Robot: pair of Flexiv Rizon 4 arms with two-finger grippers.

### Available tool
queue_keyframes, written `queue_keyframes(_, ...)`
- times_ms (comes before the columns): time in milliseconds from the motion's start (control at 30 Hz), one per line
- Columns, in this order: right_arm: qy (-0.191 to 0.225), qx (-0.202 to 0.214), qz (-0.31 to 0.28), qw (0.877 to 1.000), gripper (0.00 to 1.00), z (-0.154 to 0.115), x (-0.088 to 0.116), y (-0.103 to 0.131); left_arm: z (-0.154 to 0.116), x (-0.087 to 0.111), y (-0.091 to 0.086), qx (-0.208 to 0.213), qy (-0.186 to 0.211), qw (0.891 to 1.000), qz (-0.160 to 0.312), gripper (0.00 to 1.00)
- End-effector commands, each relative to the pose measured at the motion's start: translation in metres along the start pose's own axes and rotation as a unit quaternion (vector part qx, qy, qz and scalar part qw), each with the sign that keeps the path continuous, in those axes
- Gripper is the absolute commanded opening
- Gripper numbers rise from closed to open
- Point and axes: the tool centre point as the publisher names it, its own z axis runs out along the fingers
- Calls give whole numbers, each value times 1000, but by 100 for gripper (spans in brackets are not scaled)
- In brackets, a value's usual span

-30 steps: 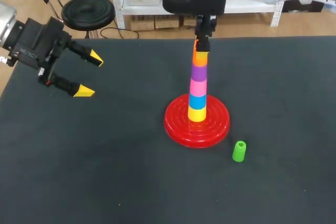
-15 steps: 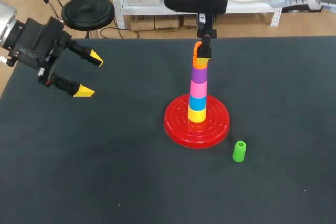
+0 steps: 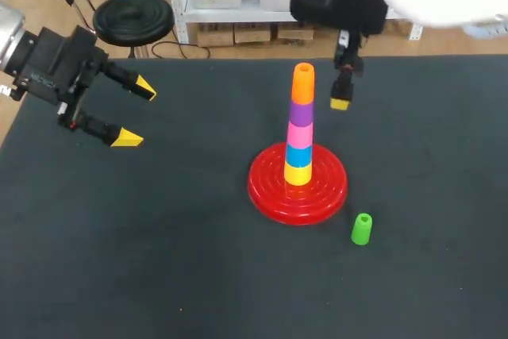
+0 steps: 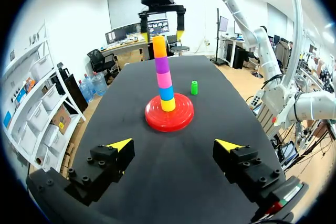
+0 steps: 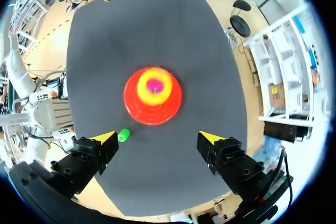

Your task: Pick up and stack the cylinders on the red base in this order: pink,purple,orange,green

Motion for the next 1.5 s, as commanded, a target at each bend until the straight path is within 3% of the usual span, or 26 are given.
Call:
queue_keyframes(33,-5,51,15,999,100,13,16,18,0,1,-1,-2,-1,1000,1,100)
queue_keyframes(433,-8,43,43,998,100,45,42,58,0,1,-1,-2,-1,1000,1,100)
queue_keyframes(633,-12,38,41,998,100,56,45,71,0,1,-1,-2,-1,1000,1,100)
queue_keyframes(1133,-3,-3,36,999,100,97,51,82,0,1,-1,-2,-1,1000,1,100)
queue_keyframes(1500,-2,-31,35,999,100,131,51,73,0,1,-1,-2,-1,1000,1,100)
